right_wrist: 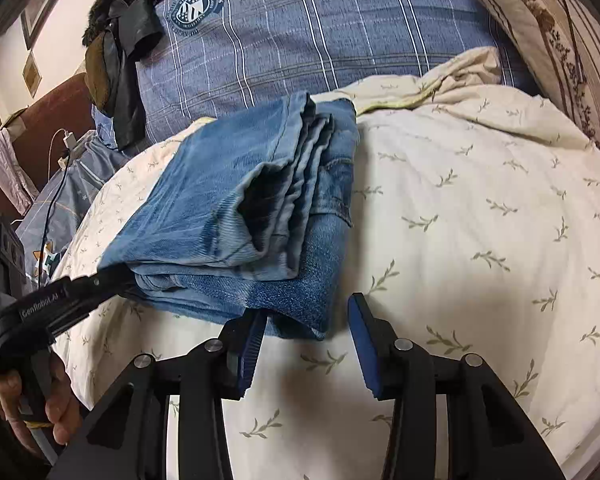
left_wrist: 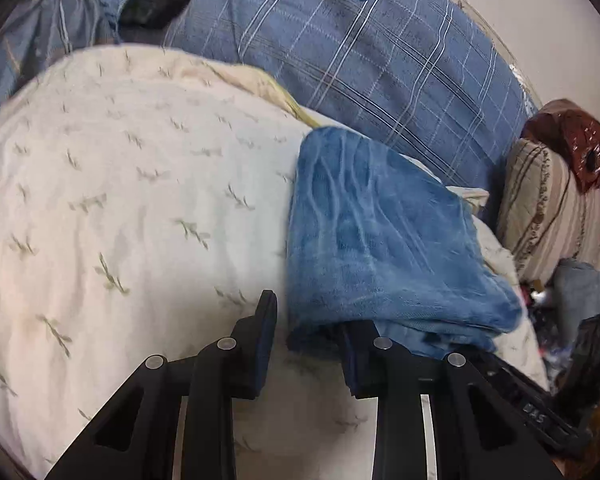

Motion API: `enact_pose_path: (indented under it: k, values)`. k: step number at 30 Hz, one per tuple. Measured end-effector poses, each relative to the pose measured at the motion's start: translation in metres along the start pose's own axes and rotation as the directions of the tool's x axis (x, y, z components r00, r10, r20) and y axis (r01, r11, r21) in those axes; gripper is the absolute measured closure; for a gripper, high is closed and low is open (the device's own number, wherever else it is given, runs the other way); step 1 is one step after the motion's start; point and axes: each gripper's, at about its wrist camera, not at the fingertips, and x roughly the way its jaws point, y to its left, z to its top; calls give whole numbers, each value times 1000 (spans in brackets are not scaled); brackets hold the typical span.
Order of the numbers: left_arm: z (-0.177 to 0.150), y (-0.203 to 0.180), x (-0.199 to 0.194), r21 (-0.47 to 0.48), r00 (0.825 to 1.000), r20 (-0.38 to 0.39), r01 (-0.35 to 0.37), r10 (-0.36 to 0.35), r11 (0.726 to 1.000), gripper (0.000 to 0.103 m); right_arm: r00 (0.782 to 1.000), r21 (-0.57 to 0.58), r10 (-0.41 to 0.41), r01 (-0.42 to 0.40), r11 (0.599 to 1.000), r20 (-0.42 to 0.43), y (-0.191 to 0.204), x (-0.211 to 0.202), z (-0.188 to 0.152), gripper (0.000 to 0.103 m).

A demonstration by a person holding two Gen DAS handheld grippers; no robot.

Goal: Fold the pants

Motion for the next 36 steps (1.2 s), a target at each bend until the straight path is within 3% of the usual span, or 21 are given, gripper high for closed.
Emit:
enact_pose_path:
  k: [4, 7, 13, 17, 24, 26, 29, 31, 34, 35, 36]
  values:
    - [-9, -8, -9, 46, 1000, -24, 7, -6, 999, 74, 1000, -5, -10, 10, 1000, -6, -1, 2, 1, 58]
    - [-18, -15, -6, 105, 998, -55, -22, 28, 994, 74, 1000, 10, 3, -2, 1000, -13, -3, 3, 0, 58]
    - [-4, -3, -8, -7, 999, 0, 43, -43, 999, 75, 1000, -10, 5, -5, 1000, -17, -1, 5, 0, 58]
    - [-8, -2, 10, 18, 998, -67, -14, 16, 1000, 76, 1000, -18, -2, 1, 1000, -24, 1, 8, -1, 58]
    - [-1, -3, 17, -3, 998, -63, -15, 14, 1000, 77, 998, -30, -55, 55, 998, -14, 3, 12, -2, 61]
    - [-1, -14, 18, 68, 996, -56, -59, 62, 996, 91, 999, -37, -38, 37, 999, -24, 5, 12, -2, 80]
    - [-3, -35, 1, 182, 996, 16, -87, 86, 979, 92, 998, -66, -57, 60, 996, 38, 8, -5, 1, 93]
    - [-3, -49, -12, 251, 994, 57, -103, 92, 962, 91, 996, -48, -48, 51, 998, 74, 4, -16, 5, 93]
    - [-28, -72, 17, 474, 966, 76, -254, 249, 843, 91, 994, -63, -108, 106, 992, -18, 2, 10, -1, 93]
    - [-34, -71, 27, 489, 960, 56, -266, 274, 831, 90, 993, -60, -114, 111, 992, -36, 1, 16, -4, 93]
    - [-38, -68, 28, 480, 961, 88, -272, 263, 834, 90, 994, -58, -111, 109, 992, -24, 2, 14, -3, 92]
